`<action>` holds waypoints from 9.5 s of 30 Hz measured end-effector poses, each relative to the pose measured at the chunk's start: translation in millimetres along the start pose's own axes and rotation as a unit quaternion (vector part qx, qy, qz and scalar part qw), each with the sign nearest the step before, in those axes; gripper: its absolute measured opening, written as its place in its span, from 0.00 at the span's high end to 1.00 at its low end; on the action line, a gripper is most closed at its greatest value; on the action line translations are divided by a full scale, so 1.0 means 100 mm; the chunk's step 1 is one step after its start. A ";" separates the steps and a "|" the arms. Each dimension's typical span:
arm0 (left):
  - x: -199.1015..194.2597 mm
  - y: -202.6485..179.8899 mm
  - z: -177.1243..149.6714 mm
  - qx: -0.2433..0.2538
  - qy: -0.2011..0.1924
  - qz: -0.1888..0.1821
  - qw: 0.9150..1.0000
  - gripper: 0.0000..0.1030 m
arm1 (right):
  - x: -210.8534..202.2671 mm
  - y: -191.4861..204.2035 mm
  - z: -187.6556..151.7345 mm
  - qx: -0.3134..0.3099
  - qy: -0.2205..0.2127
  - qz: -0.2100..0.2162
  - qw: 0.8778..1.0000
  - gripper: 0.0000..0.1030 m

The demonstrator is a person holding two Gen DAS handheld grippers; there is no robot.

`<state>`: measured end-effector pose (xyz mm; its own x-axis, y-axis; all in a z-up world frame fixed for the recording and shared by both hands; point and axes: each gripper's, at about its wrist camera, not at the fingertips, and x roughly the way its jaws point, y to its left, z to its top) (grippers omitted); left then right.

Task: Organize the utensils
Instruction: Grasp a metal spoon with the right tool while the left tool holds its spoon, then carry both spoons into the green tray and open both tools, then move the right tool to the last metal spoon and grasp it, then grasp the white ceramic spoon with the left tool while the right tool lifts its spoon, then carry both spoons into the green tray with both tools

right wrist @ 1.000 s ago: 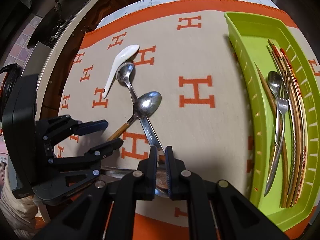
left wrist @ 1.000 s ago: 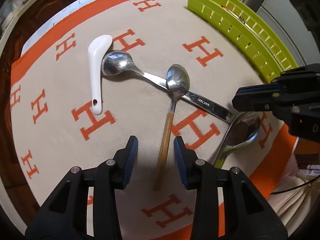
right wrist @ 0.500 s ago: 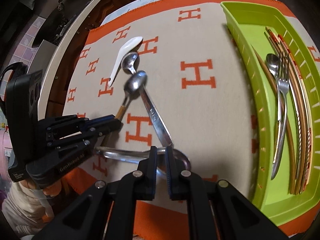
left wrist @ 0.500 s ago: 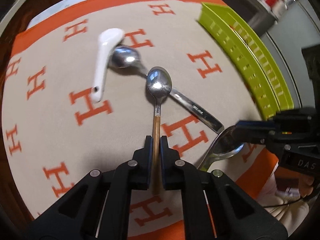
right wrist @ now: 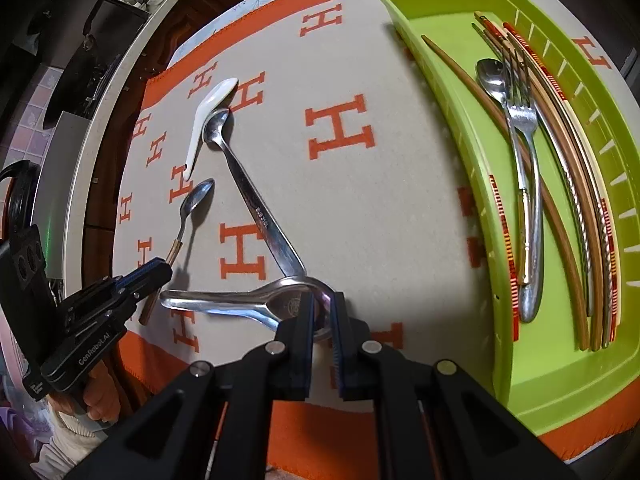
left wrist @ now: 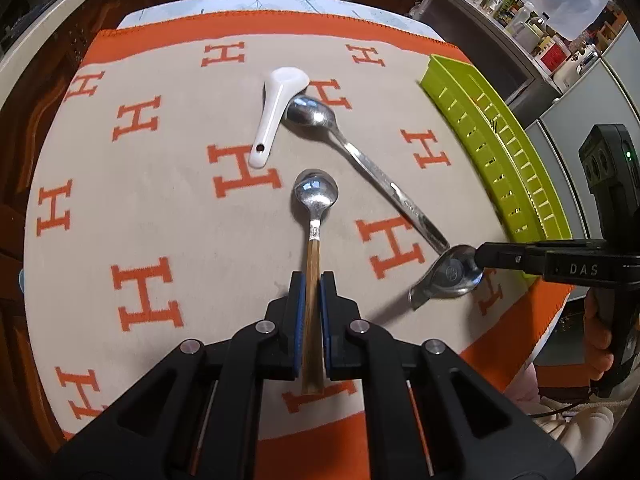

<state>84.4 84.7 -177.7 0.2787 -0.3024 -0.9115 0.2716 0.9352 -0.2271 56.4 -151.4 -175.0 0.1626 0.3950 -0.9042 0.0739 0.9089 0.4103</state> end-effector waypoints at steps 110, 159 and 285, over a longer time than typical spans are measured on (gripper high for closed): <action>0.45 -2.44 1.44 0.020 -0.042 -0.033 0.998 0.96 | -1.41 -1.60 -0.62 0.204 -0.241 -0.038 0.948 0.93; -0.60 -0.41 0.06 -0.076 -0.072 0.090 0.990 0.94 | -0.91 0.05 -0.20 -0.030 -0.176 -0.031 0.984 0.92; -0.35 -1.13 1.19 0.065 -0.132 -0.016 0.989 0.95 | -1.28 -0.24 0.37 -0.111 -0.217 0.051 0.968 0.98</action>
<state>153.8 -31.9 -79.0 0.4943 -0.3857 -0.7791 0.3963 0.8976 -0.1929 70.0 -228.5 -64.7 0.5600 0.4346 -0.7053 -0.1702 0.8936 0.4154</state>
